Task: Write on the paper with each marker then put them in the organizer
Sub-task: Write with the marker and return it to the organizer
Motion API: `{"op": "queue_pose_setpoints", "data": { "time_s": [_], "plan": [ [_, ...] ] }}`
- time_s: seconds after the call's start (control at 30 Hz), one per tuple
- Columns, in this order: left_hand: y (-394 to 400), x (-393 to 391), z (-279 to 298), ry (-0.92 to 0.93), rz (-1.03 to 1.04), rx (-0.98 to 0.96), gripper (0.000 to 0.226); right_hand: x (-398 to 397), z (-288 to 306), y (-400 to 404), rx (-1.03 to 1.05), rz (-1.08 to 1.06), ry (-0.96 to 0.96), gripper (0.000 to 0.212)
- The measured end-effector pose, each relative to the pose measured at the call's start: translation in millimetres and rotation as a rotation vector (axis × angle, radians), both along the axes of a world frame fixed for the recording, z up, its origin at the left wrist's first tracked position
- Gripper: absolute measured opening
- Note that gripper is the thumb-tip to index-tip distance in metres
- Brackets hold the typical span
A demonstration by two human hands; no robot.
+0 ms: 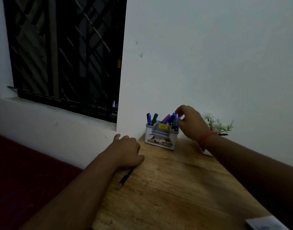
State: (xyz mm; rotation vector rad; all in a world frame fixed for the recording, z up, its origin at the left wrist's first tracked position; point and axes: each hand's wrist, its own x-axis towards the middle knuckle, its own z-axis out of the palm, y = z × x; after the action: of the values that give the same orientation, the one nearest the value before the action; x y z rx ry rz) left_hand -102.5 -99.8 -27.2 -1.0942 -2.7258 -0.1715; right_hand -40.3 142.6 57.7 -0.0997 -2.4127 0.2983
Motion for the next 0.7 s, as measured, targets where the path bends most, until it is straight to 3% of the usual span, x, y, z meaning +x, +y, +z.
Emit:
{"op": "queue_pose_setpoints", "data": {
  "time_s": [0.1, 0.2, 0.53, 0.7],
  "plan": [
    [3, 3, -1, 0.003, -0.001, -0.064, 0.036, 20, -9, 4, 0.029, 0.028, -0.016, 0.023],
    [8, 7, -1, -0.020, -0.006, 0.001, 0.035, 42, -16, 6, 0.050, 0.043, -0.062, 0.022],
    [59, 52, 18, -0.355, -0.127, 0.747, 0.035, 132, -36, 8, 0.147, 0.126, -0.323, 0.038],
    [110, 93, 30, -0.644, -0.178, 0.937, 0.037, 168, -47, 18, 0.307, 0.112, -0.200, 0.058]
  ]
}}
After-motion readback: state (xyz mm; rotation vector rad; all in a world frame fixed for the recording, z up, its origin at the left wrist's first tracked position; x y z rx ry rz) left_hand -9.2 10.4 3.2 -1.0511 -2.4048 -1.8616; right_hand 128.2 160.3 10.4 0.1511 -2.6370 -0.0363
